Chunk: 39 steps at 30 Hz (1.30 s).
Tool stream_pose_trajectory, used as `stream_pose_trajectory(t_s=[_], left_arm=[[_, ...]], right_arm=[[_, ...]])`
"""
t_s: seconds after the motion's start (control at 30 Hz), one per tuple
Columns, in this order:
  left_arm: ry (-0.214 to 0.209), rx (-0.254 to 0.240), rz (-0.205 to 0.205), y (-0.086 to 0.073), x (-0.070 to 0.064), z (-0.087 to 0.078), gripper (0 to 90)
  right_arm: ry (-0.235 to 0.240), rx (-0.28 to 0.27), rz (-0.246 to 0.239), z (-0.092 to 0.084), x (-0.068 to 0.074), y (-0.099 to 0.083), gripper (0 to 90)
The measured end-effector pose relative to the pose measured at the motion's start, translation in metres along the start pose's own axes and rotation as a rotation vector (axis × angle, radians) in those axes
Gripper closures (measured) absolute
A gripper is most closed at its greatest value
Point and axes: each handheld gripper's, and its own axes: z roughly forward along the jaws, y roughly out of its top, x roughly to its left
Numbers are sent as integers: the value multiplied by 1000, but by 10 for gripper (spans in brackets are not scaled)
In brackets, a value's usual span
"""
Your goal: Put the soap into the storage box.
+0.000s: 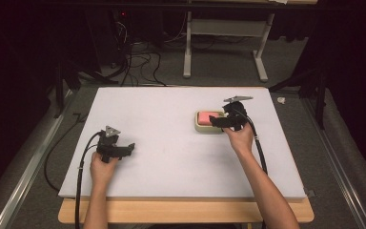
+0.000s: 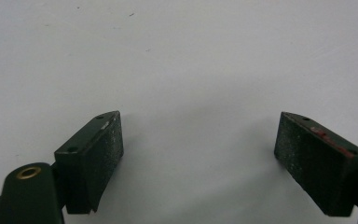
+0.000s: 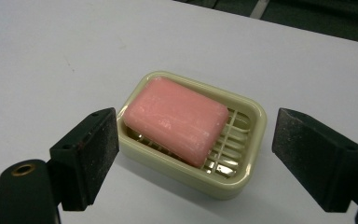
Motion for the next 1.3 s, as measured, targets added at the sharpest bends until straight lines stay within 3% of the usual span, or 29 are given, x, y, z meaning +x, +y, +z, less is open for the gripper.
stream_pose_trajectory(t_s=[0.73, 1.3], left_arm=[[0, 0, 0, 0, 0, 0, 159], [0, 0, 0, 0, 0, 0, 159]], right_arm=[[-2, -32, 10, -25, -12, -14, 170], [-13, -48, 58, -40, -26, -37, 175]])
